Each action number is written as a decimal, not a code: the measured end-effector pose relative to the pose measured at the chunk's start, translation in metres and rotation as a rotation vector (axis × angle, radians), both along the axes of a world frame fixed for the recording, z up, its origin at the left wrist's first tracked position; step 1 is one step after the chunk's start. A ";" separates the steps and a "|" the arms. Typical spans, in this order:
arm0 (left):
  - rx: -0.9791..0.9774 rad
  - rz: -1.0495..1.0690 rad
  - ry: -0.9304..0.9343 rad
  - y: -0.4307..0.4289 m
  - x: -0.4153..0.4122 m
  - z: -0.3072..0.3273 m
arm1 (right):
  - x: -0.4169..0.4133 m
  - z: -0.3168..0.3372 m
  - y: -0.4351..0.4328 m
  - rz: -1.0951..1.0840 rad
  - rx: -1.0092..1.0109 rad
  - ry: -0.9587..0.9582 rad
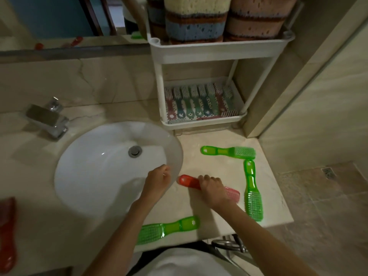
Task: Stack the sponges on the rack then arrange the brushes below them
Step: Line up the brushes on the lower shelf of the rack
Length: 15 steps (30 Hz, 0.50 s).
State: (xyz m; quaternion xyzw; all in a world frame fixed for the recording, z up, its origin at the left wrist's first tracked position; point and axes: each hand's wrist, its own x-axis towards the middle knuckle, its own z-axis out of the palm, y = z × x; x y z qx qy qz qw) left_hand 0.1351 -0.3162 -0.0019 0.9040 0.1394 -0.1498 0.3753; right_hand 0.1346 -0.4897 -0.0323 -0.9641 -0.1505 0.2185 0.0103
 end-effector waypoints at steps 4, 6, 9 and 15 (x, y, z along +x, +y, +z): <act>-0.013 -0.193 0.043 0.009 -0.015 -0.002 | -0.003 0.007 0.015 0.214 0.091 -0.042; -0.014 -0.250 0.085 0.016 -0.020 0.001 | -0.002 0.011 0.026 0.292 0.141 -0.080; -0.051 -0.227 0.118 0.033 -0.030 0.006 | 0.000 0.013 0.047 0.402 0.185 -0.171; 0.022 0.081 0.082 0.092 -0.061 -0.002 | -0.008 0.025 0.083 0.390 0.525 -0.142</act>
